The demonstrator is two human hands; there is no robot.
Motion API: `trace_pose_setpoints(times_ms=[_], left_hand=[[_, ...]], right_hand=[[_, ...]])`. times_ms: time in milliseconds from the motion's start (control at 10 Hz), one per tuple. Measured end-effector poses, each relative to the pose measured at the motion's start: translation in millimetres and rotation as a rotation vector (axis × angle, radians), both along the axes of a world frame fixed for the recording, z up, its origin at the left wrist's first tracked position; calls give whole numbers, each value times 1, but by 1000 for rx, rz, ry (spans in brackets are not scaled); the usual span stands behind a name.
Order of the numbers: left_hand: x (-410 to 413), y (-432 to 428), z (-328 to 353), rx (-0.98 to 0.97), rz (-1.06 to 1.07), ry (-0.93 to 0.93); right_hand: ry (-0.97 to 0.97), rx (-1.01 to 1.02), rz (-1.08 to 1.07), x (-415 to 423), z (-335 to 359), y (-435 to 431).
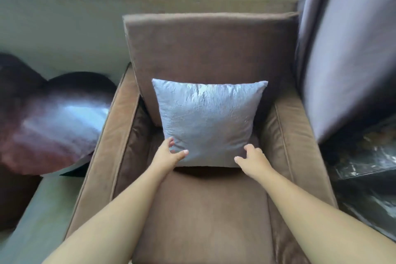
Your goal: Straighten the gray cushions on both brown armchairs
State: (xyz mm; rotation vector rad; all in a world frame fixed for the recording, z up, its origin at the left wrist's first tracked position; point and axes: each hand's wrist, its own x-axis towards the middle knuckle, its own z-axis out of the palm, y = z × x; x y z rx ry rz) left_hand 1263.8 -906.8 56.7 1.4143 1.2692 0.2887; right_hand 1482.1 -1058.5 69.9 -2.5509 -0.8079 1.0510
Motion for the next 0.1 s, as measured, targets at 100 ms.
trace_pose_setpoints(times_ms=[100], left_hand=[[-6,-24,50,-22,-81,34]], right_hand=[[-8,51,-4,-15,55,-13]])
